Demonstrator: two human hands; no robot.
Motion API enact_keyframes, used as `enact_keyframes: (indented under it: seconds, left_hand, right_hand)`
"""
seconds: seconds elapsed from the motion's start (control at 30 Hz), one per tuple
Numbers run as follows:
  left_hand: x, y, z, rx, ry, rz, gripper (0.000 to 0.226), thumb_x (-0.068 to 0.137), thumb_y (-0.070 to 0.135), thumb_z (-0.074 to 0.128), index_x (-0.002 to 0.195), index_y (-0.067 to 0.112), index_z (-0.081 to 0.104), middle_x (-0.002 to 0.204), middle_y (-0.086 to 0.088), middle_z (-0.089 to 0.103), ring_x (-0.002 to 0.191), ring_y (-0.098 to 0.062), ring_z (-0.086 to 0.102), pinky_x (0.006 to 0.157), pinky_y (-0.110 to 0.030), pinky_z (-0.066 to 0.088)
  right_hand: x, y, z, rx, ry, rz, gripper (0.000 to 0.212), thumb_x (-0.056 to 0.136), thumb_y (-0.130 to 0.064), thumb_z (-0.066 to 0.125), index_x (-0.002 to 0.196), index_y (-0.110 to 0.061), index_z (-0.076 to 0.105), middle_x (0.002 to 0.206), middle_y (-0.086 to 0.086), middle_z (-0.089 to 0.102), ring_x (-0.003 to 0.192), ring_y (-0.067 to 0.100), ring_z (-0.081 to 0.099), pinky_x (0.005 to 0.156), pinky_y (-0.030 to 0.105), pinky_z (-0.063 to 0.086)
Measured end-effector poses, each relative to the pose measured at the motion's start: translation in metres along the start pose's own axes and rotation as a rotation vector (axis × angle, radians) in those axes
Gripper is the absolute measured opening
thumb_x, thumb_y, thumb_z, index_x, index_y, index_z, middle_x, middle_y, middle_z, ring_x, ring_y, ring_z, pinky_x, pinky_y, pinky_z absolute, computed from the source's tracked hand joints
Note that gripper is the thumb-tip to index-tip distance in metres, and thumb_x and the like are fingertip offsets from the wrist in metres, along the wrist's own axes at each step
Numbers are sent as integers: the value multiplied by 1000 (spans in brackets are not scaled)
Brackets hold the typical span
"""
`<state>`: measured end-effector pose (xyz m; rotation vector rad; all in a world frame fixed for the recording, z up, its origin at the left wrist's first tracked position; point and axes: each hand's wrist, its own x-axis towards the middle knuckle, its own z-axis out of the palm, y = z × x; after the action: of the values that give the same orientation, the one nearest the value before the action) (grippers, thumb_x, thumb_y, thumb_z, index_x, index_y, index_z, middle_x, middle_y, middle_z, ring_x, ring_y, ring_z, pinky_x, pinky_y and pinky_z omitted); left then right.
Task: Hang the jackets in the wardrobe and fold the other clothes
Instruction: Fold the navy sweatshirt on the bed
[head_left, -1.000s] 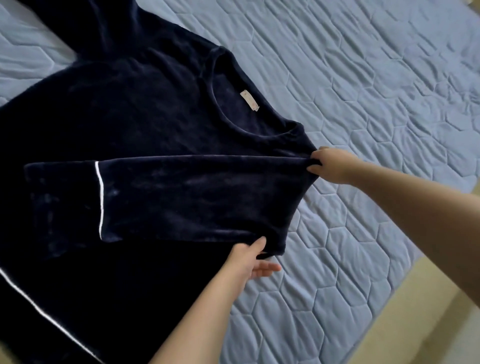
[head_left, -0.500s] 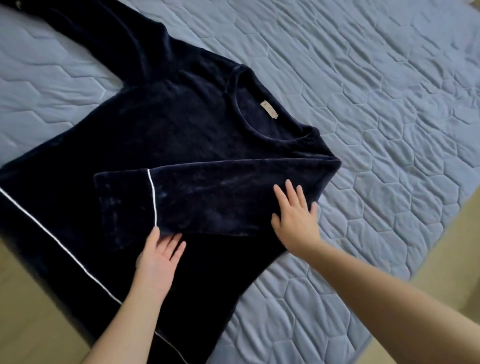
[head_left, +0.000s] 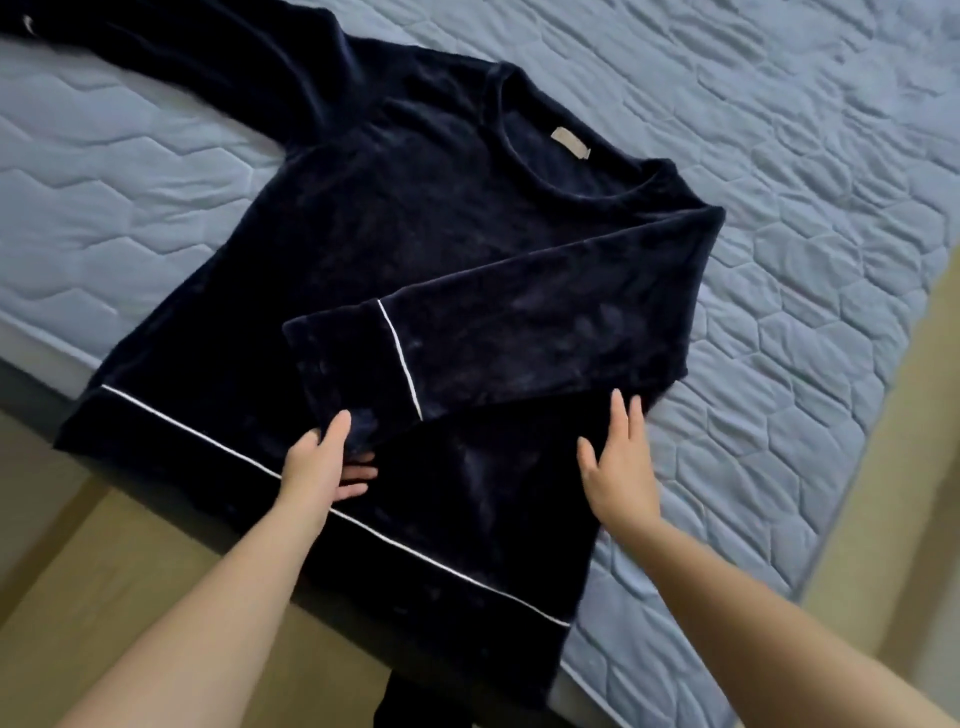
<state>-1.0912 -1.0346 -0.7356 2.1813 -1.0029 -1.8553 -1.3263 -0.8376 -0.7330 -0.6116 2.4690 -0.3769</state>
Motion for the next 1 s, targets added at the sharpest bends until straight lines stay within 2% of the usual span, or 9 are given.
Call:
enact_keyframes:
  seconds: [0.13, 0.27, 0.37, 0.47, 0.53, 0.6, 0.67, 0.8, 1.0]
  left_hand:
    - [-6, -19, -7, 375, -76, 120, 32, 96, 40, 48, 99, 10, 58, 74, -7, 69, 72, -23, 68, 56, -33, 54]
    - [-15, -35, -14, 859, -165, 396, 7, 90, 30, 51, 86, 27, 56, 77, 8, 64, 77, -18, 64, 67, -34, 53]
    - [-29, -47, -15, 1486, -146, 847, 29, 90, 34, 48, 118, 26, 48, 103, 8, 56, 93, -14, 54, 73, -31, 45]
    - [-45, -71, -24, 1859, -138, 1089, 69, 91, 39, 44, 150, 15, 16, 141, -6, 36, 128, -25, 36, 99, -37, 35]
    - [-49, -84, -37, 1954, -201, 991, 81, 93, 38, 44, 152, 13, -6, 157, -14, 8, 145, -31, 8, 112, -45, 22]
    - [-53, -91, -51, 2017, -222, 974, 86, 93, 35, 45, 149, 14, -17, 159, -14, -13, 147, -31, -10, 116, -48, 14]
    - [-62, -91, -63, 2025, -247, 973, 87, 93, 31, 46, 149, 17, -19, 158, -14, -18, 146, -30, -13, 117, -47, 13]
    - [-80, -68, -87, 1932, -181, 980, 78, 93, 29, 44, 152, 22, -5, 160, -7, -7, 148, -25, -1, 117, -45, 16]
    - [-80, 26, -123, 1538, 135, 802, 60, 93, 40, 44, 147, 23, 25, 148, 0, 36, 138, -19, 30, 113, -58, 10]
  right_hand:
    - [-68, 18, 32, 399, 8, 437, 52, 93, -21, 59, 139, -5, 40, 135, 13, 49, 124, 27, 48, 101, 33, 37]
    - [-123, 37, 51, 642, -325, 509, 23, 89, -20, 66, 112, -19, 60, 108, -2, 68, 100, 16, 64, 84, 28, 50]
    - [-147, 49, 52, 656, -393, 531, 15, 88, -23, 68, 102, -20, 63, 99, -4, 70, 89, 11, 67, 66, 16, 50]
    - [-157, 52, 56, 593, -357, 591, 16, 88, -20, 69, 100, -12, 62, 101, 7, 69, 88, 17, 67, 74, 27, 55]
    - [-167, 56, 65, 498, -382, 618, 13, 87, -14, 68, 98, -8, 62, 98, 9, 68, 93, 25, 65, 88, 39, 53]
    - [-181, 58, 68, 365, -352, 656, 8, 87, -12, 65, 81, -12, 59, 83, 8, 65, 86, 25, 62, 84, 40, 51]
    - [-199, 54, 64, 268, -296, 684, 3, 85, -13, 62, 86, -13, 59, 90, 9, 66, 88, 26, 60, 77, 36, 48]
    - [-223, 21, 45, 134, -239, 524, 48, 88, -19, 53, 135, -14, 42, 135, 12, 48, 120, 30, 49, 93, 35, 42]
    - [-187, -92, 1, -46, -323, 144, 66, 94, -24, 48, 152, -26, 17, 160, 1, 16, 143, 24, 23, 112, 37, 32]
